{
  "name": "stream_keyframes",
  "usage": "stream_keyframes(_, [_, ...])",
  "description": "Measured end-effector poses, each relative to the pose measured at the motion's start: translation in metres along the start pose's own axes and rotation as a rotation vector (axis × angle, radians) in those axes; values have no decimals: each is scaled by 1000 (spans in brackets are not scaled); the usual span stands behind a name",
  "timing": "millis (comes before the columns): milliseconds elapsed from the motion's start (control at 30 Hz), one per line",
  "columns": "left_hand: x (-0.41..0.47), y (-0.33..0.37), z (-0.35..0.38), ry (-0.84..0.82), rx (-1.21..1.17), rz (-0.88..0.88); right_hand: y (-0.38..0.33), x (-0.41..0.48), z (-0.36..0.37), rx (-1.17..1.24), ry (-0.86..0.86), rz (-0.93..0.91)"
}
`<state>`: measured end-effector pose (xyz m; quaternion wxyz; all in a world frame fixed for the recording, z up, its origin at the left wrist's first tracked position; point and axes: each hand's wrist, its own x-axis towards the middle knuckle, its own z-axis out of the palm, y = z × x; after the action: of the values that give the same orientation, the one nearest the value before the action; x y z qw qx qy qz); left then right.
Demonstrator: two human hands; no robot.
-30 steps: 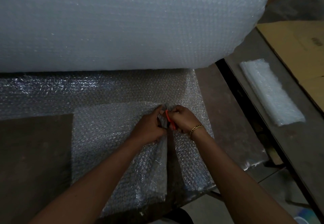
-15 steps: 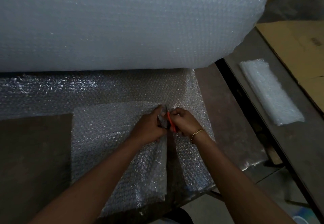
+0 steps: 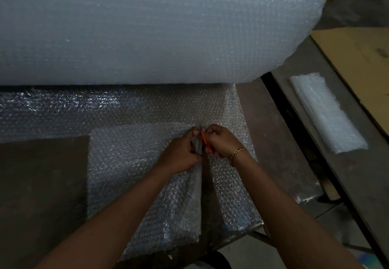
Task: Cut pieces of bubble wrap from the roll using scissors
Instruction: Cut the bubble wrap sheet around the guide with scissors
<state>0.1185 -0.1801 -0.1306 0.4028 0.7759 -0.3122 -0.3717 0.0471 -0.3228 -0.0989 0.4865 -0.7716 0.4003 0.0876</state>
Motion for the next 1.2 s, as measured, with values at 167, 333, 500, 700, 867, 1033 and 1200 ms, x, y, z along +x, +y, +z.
stream_keyframes(167, [-1,0,0,1,-29,-3,0,-2,1,106,-14,-8])
stream_keyframes(333, [0,-1,1,-13,-17,-8,7,2,0,156,-28,-4])
stream_keyframes(500, [-1,1,1,-5,-1,-15,4,-8,-3,175,-26,23])
stream_keyframes(700, [-2,8,3,19,86,-61,10,-27,-14,112,-132,27])
stream_keyframes(867, [-4,11,10,67,173,-119,19,-47,-29,121,-191,-28])
stream_keyframes(1033, [-19,16,22,285,211,-39,32,-55,-49,138,-265,-107])
stream_keyframes(1200, [-28,43,44,404,-133,-93,45,-45,-56,-72,-346,-328])
